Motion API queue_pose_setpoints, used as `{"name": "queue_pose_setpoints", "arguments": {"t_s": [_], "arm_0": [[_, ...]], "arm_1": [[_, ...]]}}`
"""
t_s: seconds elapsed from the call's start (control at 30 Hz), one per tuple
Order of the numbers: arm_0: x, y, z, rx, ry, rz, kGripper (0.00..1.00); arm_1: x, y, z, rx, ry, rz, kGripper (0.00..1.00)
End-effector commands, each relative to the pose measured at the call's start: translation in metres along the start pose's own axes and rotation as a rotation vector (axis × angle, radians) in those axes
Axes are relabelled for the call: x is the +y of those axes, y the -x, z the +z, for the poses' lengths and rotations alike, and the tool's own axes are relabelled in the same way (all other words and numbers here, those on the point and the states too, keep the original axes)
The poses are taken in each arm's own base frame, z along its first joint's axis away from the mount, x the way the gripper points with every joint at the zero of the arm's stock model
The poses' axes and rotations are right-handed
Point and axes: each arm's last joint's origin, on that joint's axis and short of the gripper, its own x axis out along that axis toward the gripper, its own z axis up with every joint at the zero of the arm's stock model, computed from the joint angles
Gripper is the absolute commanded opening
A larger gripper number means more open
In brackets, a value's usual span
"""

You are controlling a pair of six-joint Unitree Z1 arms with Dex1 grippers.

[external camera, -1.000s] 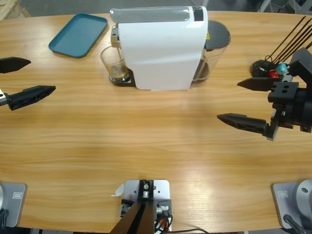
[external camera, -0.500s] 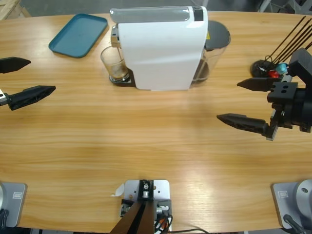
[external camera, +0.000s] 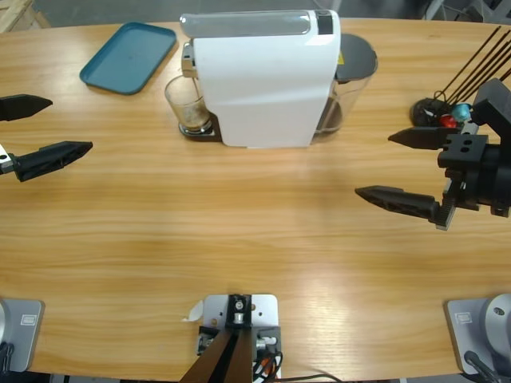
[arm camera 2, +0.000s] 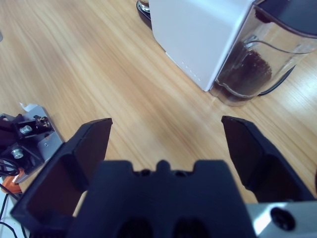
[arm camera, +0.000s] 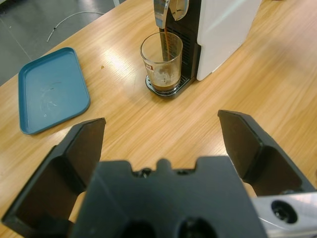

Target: Pour coffee

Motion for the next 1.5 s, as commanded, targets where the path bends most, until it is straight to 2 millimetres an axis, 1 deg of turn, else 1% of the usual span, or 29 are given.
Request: {"name": "queue_pose_setpoints", "arguments": {"t_s": [0.03, 1.1, 1.27, 1.37, 1.5], "arm_0": [[-0.004, -0.008, -0.012, 0.052, -0.012, -0.031, 0.996], [-0.004, -0.009, -0.013, 0.06, -0.01, -0.031, 0.996], [-0.003, -0.012, -0.013, 0.07, -0.005, -0.023, 0.996], [-0.002, -0.019, -0.011, 0.09, -0.004, -0.026, 0.996], [-0.003, -0.014, -0.013, 0.077, -0.005, -0.024, 0.996]], "arm_1": [[0.0, -0.011, -0.01, 0.061, -0.01, 0.016, 1.0], [0.0, -0.012, -0.01, 0.066, -0.011, 0.014, 1.0], [-0.001, -0.014, -0.01, 0.075, -0.013, 0.015, 1.0], [0.0, -0.012, -0.011, 0.067, -0.011, 0.014, 1.0], [0.0, -0.01, -0.011, 0.059, -0.01, 0.014, 1.0]]}}
